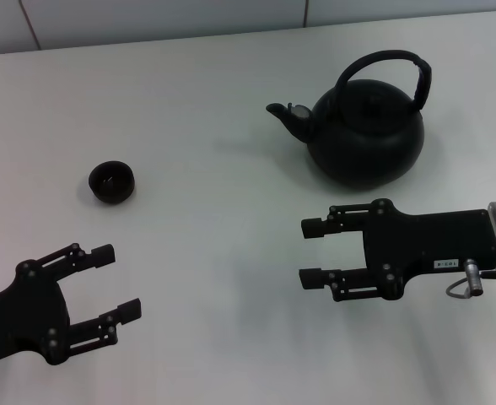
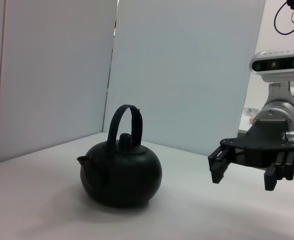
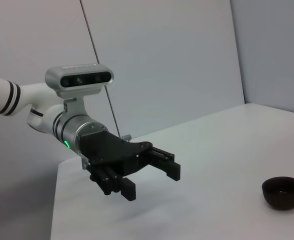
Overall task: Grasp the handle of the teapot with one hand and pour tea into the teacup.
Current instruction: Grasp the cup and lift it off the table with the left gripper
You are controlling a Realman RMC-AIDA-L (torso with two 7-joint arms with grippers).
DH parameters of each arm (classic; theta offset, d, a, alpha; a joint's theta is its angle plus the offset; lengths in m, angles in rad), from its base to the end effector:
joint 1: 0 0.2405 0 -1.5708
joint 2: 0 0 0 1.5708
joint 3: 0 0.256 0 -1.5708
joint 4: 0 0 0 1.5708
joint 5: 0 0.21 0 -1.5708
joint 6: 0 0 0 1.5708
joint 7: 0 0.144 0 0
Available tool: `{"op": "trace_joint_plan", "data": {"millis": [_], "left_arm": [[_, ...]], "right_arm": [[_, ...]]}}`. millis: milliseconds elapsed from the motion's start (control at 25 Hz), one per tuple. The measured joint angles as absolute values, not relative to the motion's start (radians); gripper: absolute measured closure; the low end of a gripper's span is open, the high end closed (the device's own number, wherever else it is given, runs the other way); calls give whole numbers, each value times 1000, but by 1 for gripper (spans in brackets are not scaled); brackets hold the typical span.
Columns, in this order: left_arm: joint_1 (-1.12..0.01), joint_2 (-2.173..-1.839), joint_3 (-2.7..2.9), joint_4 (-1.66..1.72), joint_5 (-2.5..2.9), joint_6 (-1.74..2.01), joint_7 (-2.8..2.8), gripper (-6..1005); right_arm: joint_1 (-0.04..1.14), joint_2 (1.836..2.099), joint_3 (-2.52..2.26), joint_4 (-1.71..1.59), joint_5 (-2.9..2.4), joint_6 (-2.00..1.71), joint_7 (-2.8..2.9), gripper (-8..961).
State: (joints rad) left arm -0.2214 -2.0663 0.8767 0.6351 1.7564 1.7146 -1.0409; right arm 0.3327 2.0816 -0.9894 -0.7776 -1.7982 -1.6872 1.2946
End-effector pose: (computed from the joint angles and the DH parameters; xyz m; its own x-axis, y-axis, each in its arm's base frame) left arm -0.3060 0.2325 -0.0045 0.7772 0.1953 0.5982 0.3556 -0.9206 -0.1614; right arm 0.2623 0.2712 -0.0107 0.8199 -0.2518 -0.5141 -0.3099 -0.9503 -0.0287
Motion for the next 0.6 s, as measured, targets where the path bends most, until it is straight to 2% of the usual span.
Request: {"op": "trace_joint_plan", "data": {"millis": [600], "left_arm": [[-226,-2065,866,635,1756,1696,-1038,204]], "right_arm": [[343,2082,-989,-764,-1801,-1687,1295,272]]}}
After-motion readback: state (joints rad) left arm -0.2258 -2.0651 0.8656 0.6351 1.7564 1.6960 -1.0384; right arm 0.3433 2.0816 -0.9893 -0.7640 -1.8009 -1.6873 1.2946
